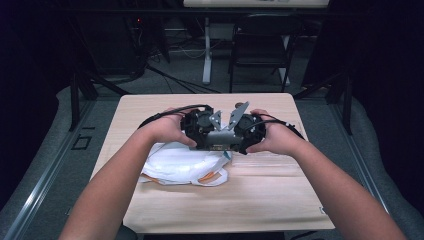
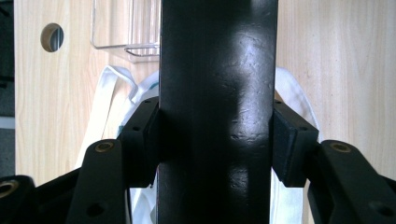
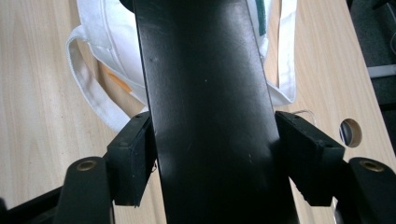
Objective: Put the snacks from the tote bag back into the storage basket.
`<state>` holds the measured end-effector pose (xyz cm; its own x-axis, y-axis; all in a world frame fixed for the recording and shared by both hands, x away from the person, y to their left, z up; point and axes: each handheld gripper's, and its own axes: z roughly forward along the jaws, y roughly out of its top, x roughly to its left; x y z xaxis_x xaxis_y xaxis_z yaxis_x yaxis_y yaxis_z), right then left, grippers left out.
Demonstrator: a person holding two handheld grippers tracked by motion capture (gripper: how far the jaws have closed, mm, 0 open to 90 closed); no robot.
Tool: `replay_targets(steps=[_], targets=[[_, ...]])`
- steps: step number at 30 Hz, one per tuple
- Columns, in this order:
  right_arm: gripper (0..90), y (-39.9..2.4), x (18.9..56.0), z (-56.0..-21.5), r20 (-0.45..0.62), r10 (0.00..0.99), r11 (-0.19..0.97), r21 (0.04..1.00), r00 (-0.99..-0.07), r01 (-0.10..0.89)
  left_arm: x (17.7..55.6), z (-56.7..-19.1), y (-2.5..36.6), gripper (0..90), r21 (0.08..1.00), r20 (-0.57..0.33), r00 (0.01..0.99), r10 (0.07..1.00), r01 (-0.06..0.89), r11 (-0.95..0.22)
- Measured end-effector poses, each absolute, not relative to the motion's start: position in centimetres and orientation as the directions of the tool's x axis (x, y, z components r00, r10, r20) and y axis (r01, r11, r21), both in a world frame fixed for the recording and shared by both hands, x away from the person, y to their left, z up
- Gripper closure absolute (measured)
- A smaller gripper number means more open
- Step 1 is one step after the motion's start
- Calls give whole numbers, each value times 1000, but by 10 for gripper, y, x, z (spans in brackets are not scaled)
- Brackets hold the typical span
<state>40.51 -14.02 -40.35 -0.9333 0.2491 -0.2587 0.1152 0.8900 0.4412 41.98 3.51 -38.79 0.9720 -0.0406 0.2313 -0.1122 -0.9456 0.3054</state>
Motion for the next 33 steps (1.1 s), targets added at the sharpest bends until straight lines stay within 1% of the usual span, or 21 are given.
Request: replay_targets(steps=[1, 2, 6, 7, 13, 18, 20, 23, 26, 29, 33], targets=[[319, -140, 404, -406, -248, 267, 876, 464, -931, 128, 420, -387, 35, 435, 302, 236, 971, -45, -117, -946], [320, -140, 405, -406, -250, 255, 887, 446, -934, 123, 419, -387, 34, 435, 305, 235, 971, -47, -119, -945], [331, -138, 406, -409, -238, 258, 884, 450, -936, 130, 418, -386, 33, 435, 310, 241, 969, -52, -128, -942], [333, -138, 406, -409, -240, 245, 893, 433, -939, 122, 418, -387, 32, 435, 315, 238, 970, -50, -126, -941], [370, -135, 406, -415, -212, 253, 883, 450, -944, 136, 416, -389, 29, 435, 314, 243, 969, -51, -128, -941], [392, -136, 408, -417, -209, 244, 888, 441, -947, 131, 416, -389, 28, 434, 305, 261, 963, -73, -154, -940], [406, -136, 408, -417, -201, 231, 896, 426, -952, 127, 415, -390, 28, 432, 306, 258, 964, -67, -147, -941], [409, -136, 409, -419, -195, 234, 893, 430, -953, 131, 415, -391, 27, 431, 306, 260, 963, -68, -149, -940], [414, -136, 410, -418, -195, 218, 908, 401, -956, 125, 415, -392, 27, 430, 310, 262, 963, -68, -151, -939], [417, -137, 410, -419, -189, 217, 903, 411, -958, 124, 414, -392, 27, 426, 311, 269, 960, -72, -158, -937], [420, -138, 411, -418, -198, 210, 910, 399, -957, 117, 415, -390, 28, 415, 317, 277, 958, -71, -161, -935]])
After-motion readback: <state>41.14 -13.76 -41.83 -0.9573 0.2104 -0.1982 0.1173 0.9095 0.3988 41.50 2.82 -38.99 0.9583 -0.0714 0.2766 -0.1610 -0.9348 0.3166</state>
